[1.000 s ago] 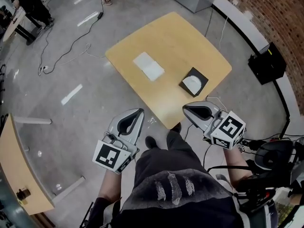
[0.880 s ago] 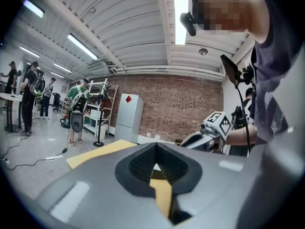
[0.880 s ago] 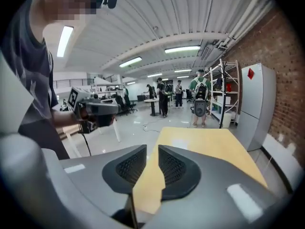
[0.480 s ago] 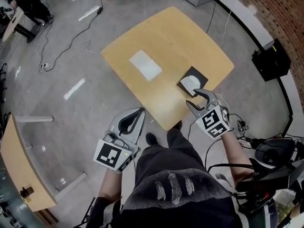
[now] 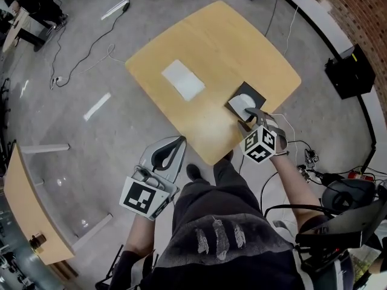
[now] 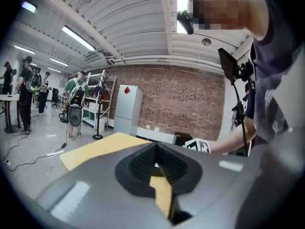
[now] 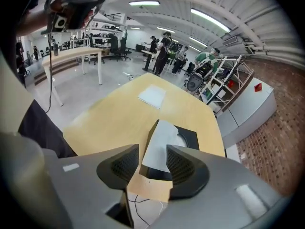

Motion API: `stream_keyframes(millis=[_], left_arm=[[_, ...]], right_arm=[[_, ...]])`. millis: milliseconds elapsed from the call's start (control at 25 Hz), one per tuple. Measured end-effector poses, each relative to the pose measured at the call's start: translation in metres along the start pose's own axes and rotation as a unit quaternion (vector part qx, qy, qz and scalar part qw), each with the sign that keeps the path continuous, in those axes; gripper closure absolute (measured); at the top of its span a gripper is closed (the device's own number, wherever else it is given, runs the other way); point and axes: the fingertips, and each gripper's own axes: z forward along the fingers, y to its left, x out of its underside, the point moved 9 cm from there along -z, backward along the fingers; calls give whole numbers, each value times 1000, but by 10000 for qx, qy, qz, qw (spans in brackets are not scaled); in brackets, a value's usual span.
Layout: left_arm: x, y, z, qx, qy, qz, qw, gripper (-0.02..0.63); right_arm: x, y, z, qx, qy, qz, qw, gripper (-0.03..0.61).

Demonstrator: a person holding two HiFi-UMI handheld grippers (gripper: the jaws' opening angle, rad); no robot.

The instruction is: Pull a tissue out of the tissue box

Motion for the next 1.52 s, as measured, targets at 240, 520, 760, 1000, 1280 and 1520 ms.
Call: stream_keyframes(millis=[240, 520, 760, 1000, 1280, 1520], left_arm=[[-1, 0, -1, -84, 103, -7, 9999, 612], [-2, 2, 2, -126, 119, -37, 9998, 612], [0, 3, 6, -118, 87, -27, 9999, 612], [0, 4, -1, -132, 50, -50, 9999, 612], [1, 6, -6, -117, -35, -53, 9999, 612], [1, 7, -11, -117, -73, -47, 9999, 612]], right_arm=[[3, 3, 9, 225, 112, -132, 9996, 447], [1, 4, 7, 254, 100, -336, 9991, 490], [2, 6, 4, 206, 27, -325, 9993, 566], [0, 3, -5, 254, -53, -68, 9996, 577], [-1, -8, -15, 263, -247, 653, 9972, 577], [-4, -18, -26, 342, -436, 1101, 9924, 577]])
